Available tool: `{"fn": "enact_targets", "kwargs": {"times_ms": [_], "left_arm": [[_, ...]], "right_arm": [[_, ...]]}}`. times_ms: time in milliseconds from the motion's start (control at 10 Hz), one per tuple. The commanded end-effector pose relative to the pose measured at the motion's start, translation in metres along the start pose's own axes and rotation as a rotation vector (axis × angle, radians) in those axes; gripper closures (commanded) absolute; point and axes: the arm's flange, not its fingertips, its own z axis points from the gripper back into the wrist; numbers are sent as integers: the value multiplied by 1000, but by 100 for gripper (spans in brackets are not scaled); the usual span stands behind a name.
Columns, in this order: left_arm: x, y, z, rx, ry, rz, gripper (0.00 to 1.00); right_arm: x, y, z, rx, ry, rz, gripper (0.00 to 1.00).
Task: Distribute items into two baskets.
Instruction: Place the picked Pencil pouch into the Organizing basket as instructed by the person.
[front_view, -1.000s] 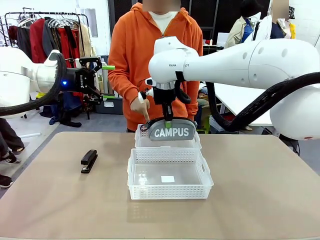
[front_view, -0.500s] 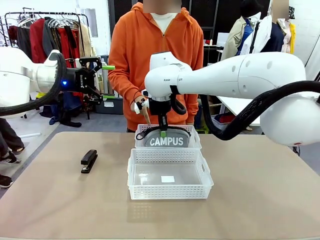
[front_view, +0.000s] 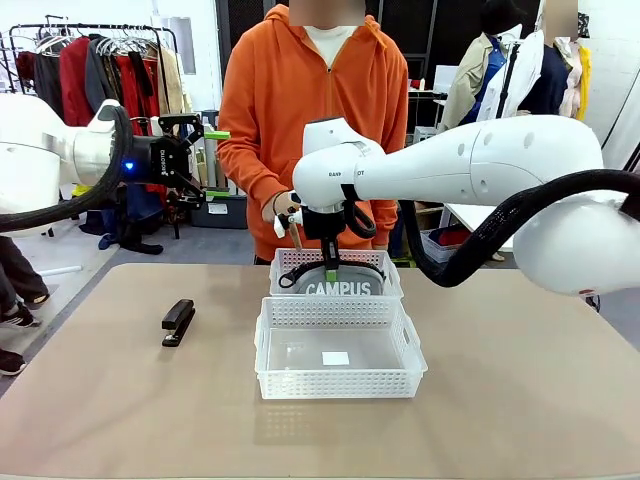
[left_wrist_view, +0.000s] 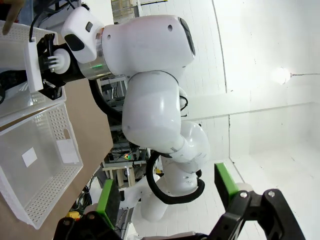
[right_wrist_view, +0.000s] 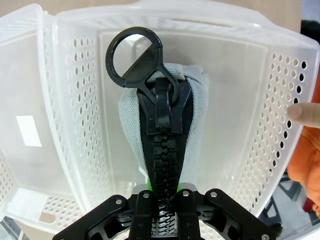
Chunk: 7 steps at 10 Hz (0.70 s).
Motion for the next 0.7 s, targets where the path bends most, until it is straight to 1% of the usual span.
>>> {"fn": "enact_targets", "kwargs": {"times_ms": [0, 300, 400, 600], "left_arm": [[-1, -2, 1, -2, -5, 0, 0], [-1, -2, 1, -2, -5, 0, 0], [-1, -2, 1, -2, -5, 0, 0], [-1, -2, 1, -2, -5, 0, 0]], "right_arm": [[-6, 6, -3, -15, 19, -55, 100], [-9, 5, -9, -1, 3, -72, 100], [-9, 3, -9, 4, -2, -73, 90], [-9, 2, -8, 12, -10, -79, 53]]}}
